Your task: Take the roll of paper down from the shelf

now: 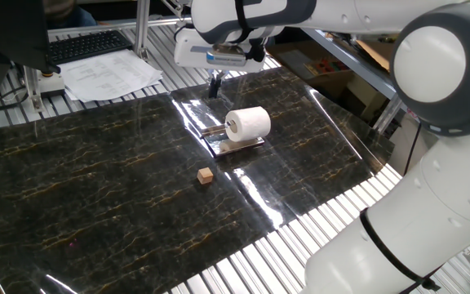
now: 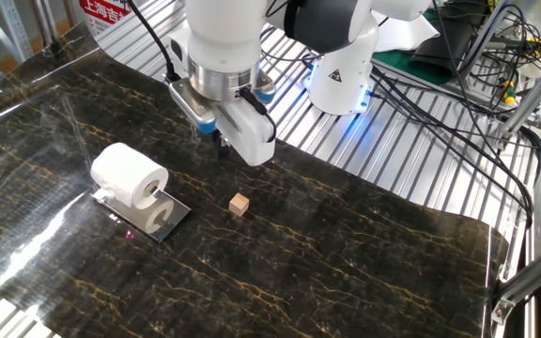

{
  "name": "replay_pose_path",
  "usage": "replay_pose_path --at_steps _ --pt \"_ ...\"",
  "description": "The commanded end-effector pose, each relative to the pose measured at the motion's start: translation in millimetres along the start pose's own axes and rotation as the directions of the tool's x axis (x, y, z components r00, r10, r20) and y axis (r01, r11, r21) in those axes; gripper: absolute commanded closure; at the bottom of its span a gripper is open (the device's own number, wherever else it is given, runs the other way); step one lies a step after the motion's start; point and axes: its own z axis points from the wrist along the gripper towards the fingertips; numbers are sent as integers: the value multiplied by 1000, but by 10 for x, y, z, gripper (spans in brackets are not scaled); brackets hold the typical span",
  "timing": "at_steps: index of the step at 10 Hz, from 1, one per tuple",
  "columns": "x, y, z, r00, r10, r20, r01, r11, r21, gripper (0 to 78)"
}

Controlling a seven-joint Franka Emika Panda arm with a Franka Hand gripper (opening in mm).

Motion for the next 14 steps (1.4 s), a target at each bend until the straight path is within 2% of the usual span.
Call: replay_pose_path --at_steps 1,6,7,8,10,11,12,14 --pt "0 -3 4 997 79 1 -79 997 -7 776" --pt "3 -4 5 994 113 8 -113 994 -16 776" --pt "3 -4 5 987 160 22 -159 986 -59 776" --pt "3 -4 5 980 196 23 -194 979 -59 776" --pt "3 -4 5 952 304 18 -303 951 -58 776" --pt "3 -4 5 948 318 15 -317 947 -58 776" --pt "3 -4 5 929 371 -3 -370 927 -65 776" --pt "3 -4 5 911 411 -14 -411 909 -63 776"
